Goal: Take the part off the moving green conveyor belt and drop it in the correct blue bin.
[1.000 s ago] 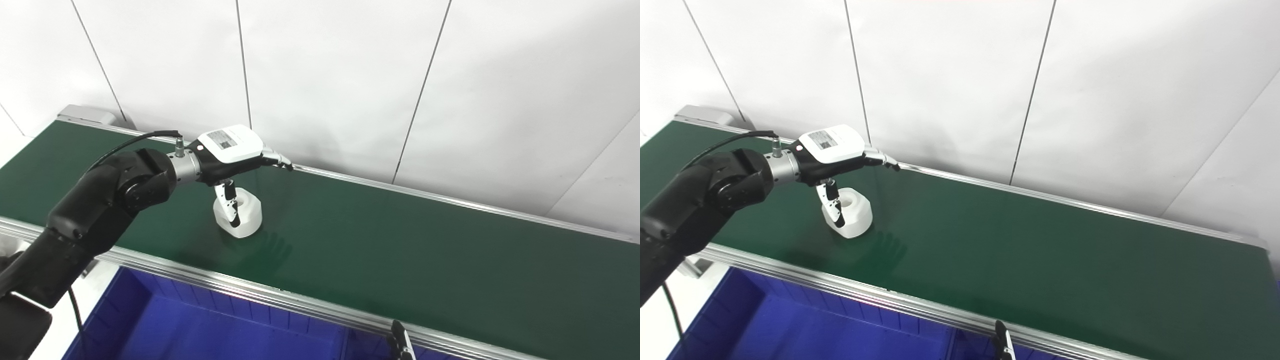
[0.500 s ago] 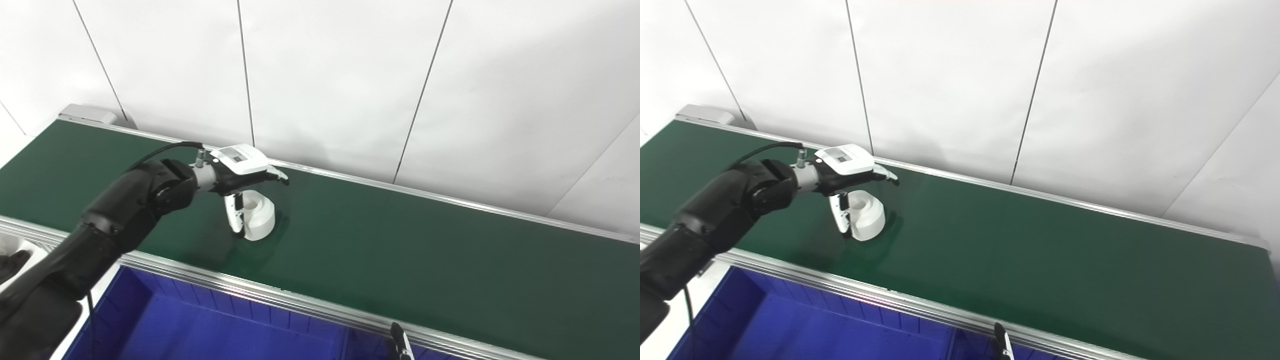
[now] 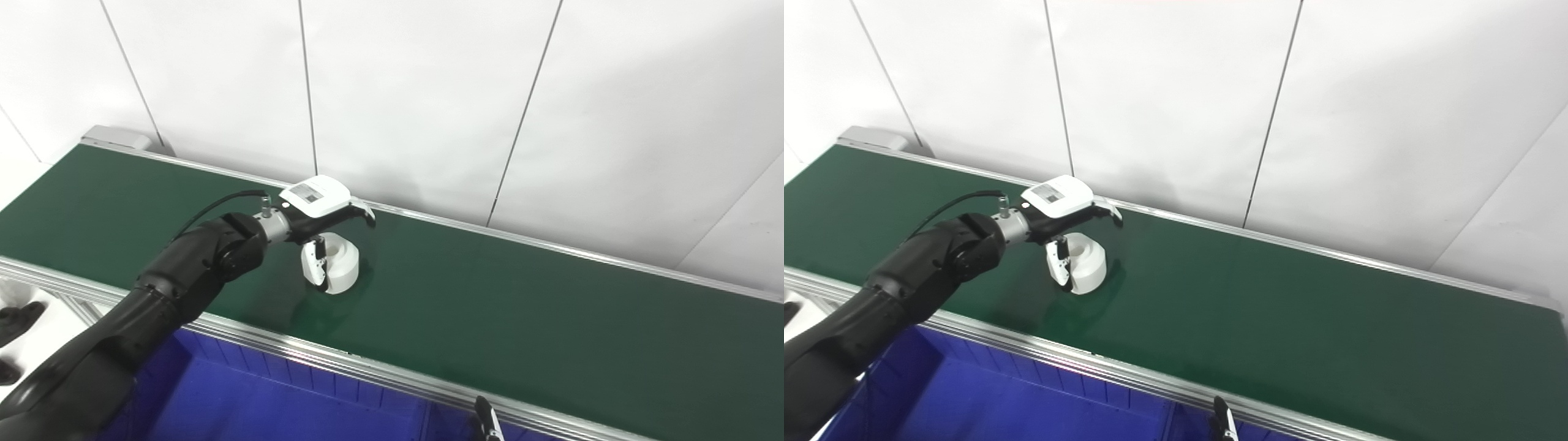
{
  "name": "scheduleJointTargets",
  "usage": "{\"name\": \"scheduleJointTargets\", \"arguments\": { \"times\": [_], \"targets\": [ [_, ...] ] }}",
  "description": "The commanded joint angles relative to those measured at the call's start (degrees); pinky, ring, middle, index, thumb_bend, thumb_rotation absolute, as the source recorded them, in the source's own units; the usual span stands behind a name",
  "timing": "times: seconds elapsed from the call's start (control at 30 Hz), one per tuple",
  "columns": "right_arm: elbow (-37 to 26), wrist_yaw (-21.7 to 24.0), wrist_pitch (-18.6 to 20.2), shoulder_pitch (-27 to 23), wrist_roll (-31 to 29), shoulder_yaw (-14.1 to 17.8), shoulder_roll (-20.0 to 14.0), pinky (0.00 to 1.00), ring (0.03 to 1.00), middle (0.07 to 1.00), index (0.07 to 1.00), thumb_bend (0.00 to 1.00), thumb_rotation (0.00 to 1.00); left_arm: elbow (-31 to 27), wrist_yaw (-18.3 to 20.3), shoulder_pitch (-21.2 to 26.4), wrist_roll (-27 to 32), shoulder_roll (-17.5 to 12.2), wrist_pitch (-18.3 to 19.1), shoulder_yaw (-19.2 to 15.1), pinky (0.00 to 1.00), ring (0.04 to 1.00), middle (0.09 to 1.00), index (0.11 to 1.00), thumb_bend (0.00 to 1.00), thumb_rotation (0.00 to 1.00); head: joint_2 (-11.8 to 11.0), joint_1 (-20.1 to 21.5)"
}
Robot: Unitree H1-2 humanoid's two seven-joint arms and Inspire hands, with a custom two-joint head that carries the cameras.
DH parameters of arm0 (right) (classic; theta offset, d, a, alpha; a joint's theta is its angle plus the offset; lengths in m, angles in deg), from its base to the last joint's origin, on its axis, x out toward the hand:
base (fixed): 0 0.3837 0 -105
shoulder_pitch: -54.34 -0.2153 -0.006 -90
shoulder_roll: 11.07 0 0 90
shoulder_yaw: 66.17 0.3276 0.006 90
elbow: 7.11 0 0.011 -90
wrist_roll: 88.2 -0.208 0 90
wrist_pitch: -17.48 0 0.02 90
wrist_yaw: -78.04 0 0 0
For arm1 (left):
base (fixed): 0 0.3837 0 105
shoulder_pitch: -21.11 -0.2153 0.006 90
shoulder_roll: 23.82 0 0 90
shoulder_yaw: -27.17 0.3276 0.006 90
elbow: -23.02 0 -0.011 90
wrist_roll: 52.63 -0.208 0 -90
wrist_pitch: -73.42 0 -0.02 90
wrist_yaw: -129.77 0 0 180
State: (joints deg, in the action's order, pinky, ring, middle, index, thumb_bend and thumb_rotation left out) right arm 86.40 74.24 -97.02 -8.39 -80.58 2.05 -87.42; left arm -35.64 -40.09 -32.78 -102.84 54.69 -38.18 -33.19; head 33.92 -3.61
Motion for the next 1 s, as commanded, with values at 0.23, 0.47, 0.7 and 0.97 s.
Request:
{"name": "scheduleJointTargets", "arguments": {
  "times": [0.23, 0.47, 0.7, 0.97],
  "targets": [
    [-2.6, 1.1, -2.2, 1.1, -0.2, -0.3, 1.2, 0.98, 0.972, 1.000, 1.000, 0.84, 0.96, -3.5, 8.8, 4.3, -5.1, -1.9, 3.0, 5.7, 0.28, 0.321, 0.454, 0.487, 0.53, 0.00, 0.3, 0.0],
    [-2.7, 1.8, -2.2, 1.2, -0.2, 0.0, 1.4, 0.97, 0.971, 1.000, 1.000, 0.86, 0.96, -5.2, 11.7, 6.0, -3.4, -2.4, 2.9, 5.2, 0.24, 0.311, 0.412, 0.497, 0.52, 0.00, 0.5, 0.1],
    [-2.6, 2.0, -2.2, 1.3, -0.3, 0.0, 1.5, 0.98, 0.967, 1.000, 1.000, 0.86, 0.95, -8.0, 13.5, 6.2, -2.9, -2.4, 2.2, 4.8, 0.22, 0.293, 0.418, 0.496, 0.52, 0.00, 0.1, 0.1],
    [-3.9, 2.2, -1.7, 1.9, 0.3, -0.1, 1.5, 0.97, 0.964, 1.000, 1.000, 0.87, 0.97, -21.5, 20.0, 4.1, 4.0, -3.8, 4.2, -0.5, 0.27, 0.298, 0.414, 0.495, 0.52, 0.00, 1.8, -0.4]
  ]
}}
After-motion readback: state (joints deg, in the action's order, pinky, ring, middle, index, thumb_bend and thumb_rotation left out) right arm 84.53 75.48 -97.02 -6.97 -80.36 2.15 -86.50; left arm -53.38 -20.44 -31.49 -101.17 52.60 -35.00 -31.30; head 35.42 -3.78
